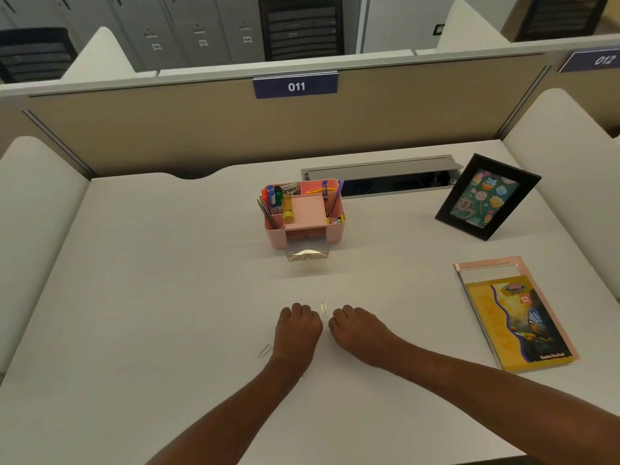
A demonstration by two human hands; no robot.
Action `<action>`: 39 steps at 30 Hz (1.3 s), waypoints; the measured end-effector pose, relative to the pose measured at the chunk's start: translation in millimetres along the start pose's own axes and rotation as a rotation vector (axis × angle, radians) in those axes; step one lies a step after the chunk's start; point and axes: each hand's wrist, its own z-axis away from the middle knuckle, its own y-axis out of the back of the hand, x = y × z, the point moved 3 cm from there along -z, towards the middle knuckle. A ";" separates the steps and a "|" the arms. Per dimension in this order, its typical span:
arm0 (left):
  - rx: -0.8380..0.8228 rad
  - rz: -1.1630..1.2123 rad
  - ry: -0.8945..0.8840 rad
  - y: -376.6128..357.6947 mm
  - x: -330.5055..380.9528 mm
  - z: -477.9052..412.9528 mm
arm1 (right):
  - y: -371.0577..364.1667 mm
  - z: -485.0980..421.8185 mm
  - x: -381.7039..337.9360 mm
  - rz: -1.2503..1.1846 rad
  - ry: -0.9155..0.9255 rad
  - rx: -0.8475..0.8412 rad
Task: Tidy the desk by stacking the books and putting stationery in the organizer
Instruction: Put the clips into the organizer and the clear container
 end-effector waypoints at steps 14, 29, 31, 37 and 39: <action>0.082 0.049 0.032 -8.3 -6.6 4.2 | 0.2 -8.5 20.0 -0.359 -0.468 0.014; 0.159 0.275 0.089 -26.1 -27.1 11.1 | 94.5 -98.6 124.7 -0.765 -0.657 0.204; 0.176 0.282 0.095 -24.7 -26.9 11.3 | 92.8 -116.3 124.3 -0.619 -0.616 0.139; 0.197 0.276 0.087 -18.4 -27.3 8.5 | 73.8 -147.7 119.7 -0.389 -0.616 -0.033; 0.204 0.274 0.089 -18.7 -28.3 8.2 | 69.9 -151.0 119.4 -0.376 -0.649 -0.035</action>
